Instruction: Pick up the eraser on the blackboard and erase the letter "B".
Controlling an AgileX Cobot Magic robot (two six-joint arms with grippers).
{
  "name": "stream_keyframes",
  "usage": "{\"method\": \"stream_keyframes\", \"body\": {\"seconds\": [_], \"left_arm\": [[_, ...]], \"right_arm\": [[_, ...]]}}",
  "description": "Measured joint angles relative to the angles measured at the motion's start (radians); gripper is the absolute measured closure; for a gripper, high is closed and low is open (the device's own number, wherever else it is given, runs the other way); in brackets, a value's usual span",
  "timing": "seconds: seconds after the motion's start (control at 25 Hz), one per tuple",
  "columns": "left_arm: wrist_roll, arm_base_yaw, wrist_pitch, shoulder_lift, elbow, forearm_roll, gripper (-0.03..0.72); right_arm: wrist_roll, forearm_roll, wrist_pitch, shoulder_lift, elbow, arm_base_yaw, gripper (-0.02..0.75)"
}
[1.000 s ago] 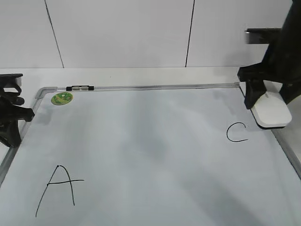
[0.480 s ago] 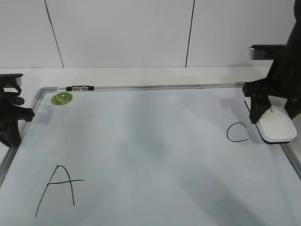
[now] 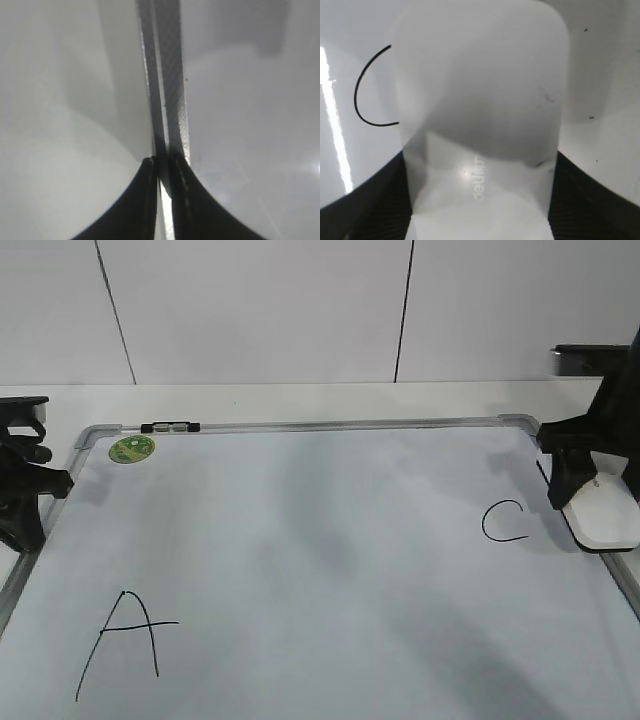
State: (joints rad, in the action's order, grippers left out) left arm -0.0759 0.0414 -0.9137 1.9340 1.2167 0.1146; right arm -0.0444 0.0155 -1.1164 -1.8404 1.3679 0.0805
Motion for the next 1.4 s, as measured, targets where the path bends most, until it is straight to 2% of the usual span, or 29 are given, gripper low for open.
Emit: {"method": "stream_keyframes", "body": {"seconds": [0.28,0.88,1.4], "left_arm": [[0.000,0.000,0.000,0.000,0.000,0.000,0.651],[0.000,0.000,0.000,0.000,0.000,0.000,0.651],[0.000,0.000,0.000,0.000,0.000,0.000,0.651]], "right_arm": [[0.093,0.077,0.002,0.000,0.000,-0.008,0.176],[0.102,0.072,0.003,-0.070,0.000,-0.008,0.176],[0.068,0.021,0.010,-0.091,0.000,-0.008,0.176]]}}
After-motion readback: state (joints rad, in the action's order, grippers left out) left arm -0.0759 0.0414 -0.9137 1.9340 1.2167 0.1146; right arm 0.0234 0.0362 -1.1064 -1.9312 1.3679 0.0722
